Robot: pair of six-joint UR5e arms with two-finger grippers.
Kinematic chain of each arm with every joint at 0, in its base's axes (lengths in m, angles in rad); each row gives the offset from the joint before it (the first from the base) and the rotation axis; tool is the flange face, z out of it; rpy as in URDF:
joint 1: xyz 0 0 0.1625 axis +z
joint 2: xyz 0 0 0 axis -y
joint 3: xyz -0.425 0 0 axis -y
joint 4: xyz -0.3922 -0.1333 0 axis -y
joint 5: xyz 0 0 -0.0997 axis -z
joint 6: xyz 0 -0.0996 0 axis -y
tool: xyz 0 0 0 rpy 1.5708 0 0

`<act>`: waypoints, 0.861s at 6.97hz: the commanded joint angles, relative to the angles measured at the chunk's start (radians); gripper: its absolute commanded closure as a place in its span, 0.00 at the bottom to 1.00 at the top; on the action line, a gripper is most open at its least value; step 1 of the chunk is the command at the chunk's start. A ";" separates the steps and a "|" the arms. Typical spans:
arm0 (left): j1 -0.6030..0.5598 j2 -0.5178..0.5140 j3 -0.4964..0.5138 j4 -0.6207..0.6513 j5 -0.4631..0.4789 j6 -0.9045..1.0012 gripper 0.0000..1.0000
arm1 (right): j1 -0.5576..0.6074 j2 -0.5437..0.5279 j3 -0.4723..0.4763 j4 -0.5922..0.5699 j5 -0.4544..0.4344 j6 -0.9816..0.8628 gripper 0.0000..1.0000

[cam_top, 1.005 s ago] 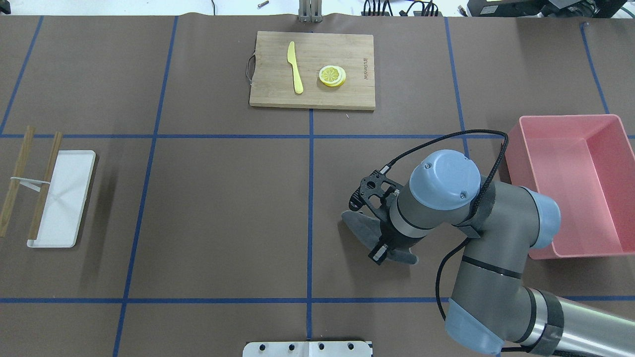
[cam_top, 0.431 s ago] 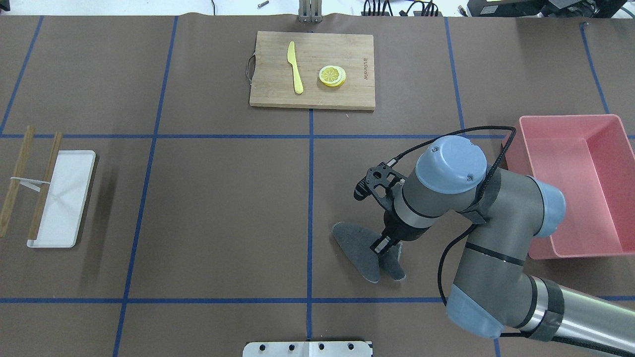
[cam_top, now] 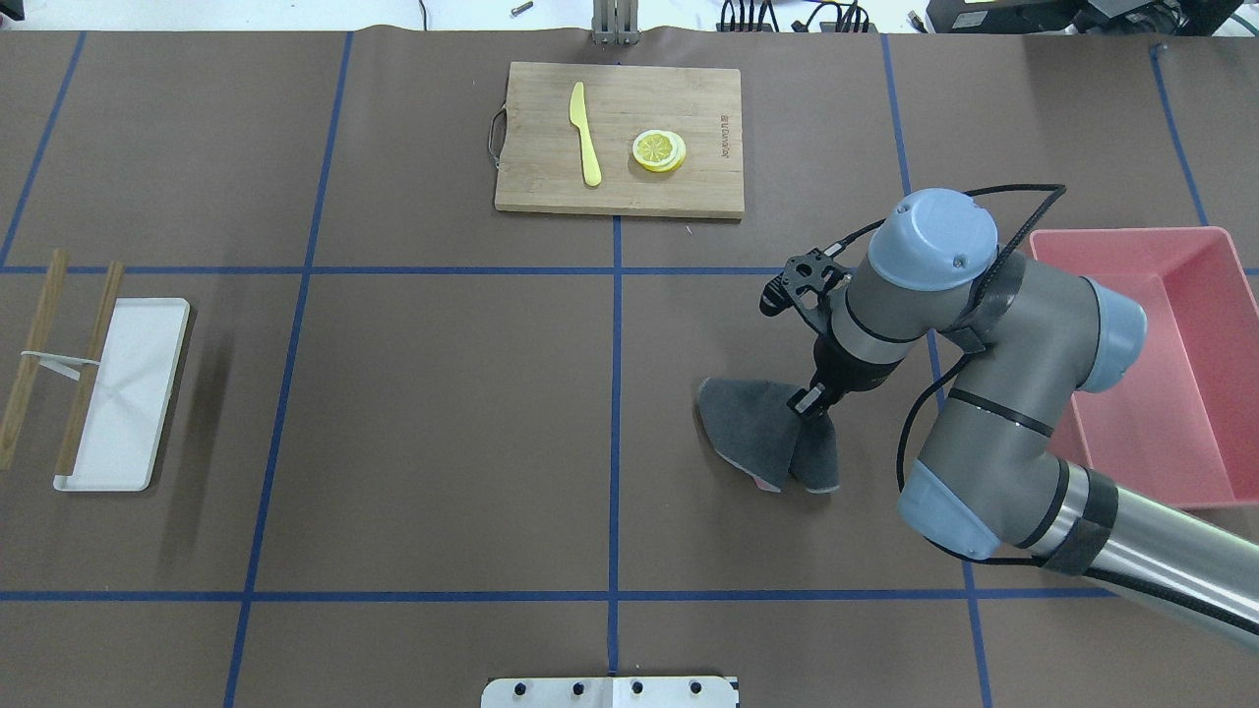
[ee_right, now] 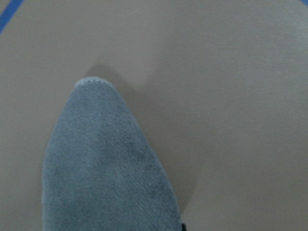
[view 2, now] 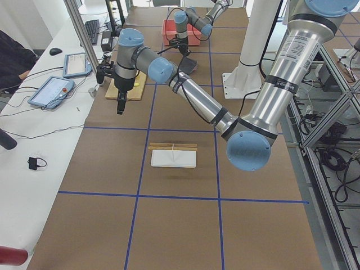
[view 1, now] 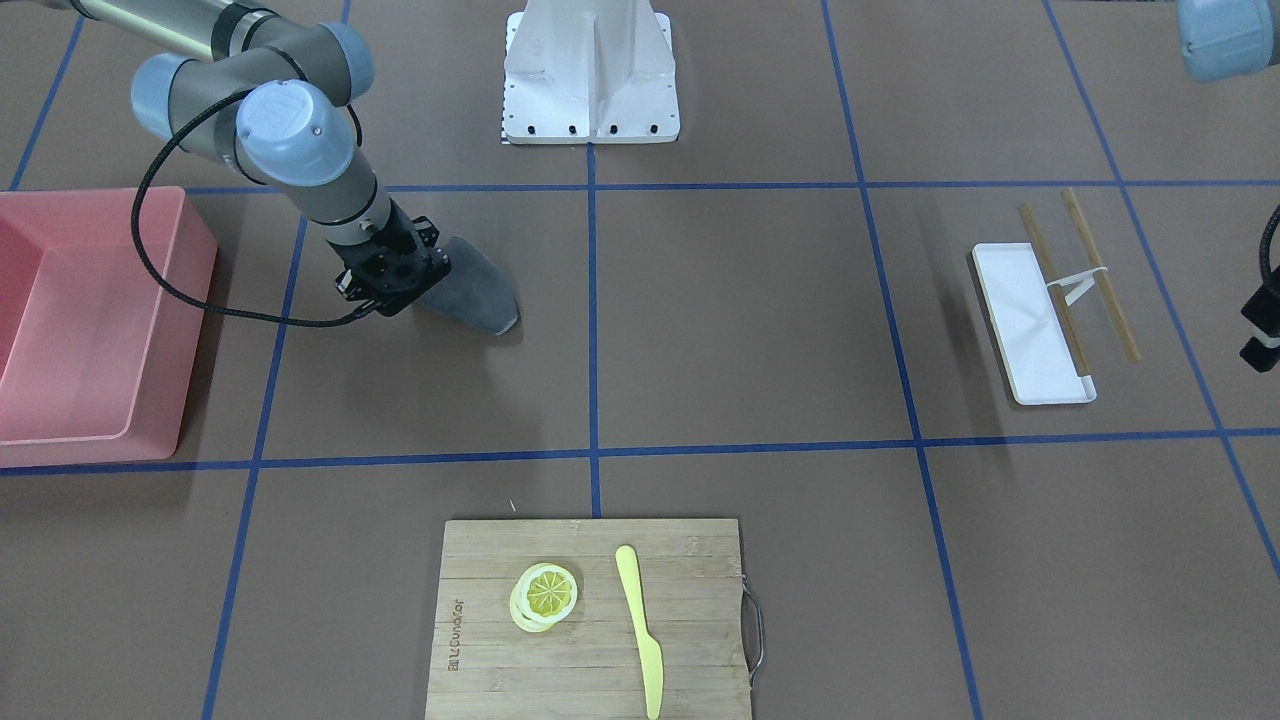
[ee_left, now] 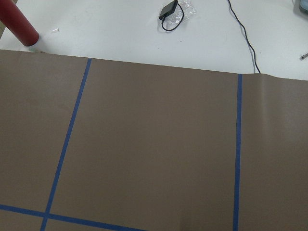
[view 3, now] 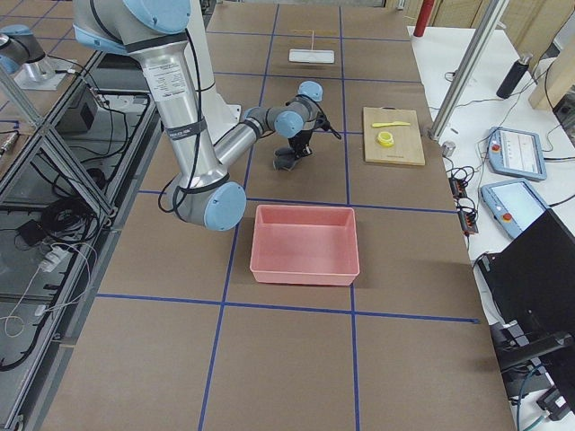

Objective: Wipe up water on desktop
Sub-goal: 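Wipe the cloth back away from the robot with the right gripper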

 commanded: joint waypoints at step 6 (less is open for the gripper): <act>0.001 0.002 -0.006 0.002 -0.002 -0.006 0.01 | 0.265 0.018 -0.211 -0.012 0.065 -0.238 1.00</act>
